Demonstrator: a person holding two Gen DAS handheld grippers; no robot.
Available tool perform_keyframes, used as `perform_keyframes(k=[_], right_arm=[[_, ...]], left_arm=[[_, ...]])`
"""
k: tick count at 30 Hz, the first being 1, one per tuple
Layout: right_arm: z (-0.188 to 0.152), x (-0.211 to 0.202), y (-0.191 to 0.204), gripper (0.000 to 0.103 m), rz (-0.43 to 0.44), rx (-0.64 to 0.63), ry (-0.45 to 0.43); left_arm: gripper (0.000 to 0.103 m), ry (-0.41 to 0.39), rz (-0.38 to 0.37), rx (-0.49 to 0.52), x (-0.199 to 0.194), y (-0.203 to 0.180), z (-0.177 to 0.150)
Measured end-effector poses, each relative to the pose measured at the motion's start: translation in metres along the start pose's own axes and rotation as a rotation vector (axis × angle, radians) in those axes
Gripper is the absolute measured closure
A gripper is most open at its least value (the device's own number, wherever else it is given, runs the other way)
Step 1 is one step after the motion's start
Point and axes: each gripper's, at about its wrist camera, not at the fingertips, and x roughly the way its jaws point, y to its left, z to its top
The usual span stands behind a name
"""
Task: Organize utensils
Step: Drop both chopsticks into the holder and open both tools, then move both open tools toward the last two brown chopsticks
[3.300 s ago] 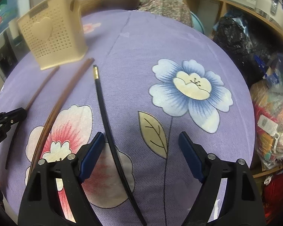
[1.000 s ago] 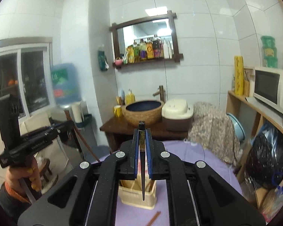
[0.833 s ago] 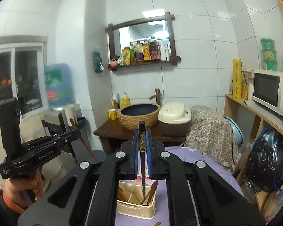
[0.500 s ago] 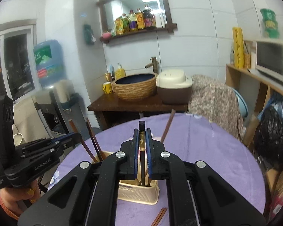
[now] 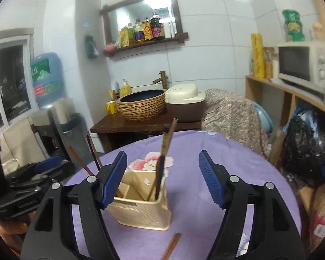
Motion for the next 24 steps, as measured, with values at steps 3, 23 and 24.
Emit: perform_keyframes(k=[3,23,24], right_arm=[[-0.021,-0.015,0.000,0.014,-0.071,-0.027,0.048],[-0.213,0.006,0.017,0.006,-0.226,-0.045,0.571],[-0.214,0.007,0.017,0.006,-0.229,-0.041,0.583]], left_arm=[[0.015,-0.026,0.021,0.014,-0.019,0.000,-0.018],[0.005,0.242,0.116,0.086,-0.031,0.003,-0.160],[0.005,0.243,0.113,0.088,-0.032,0.001,-0.162]])
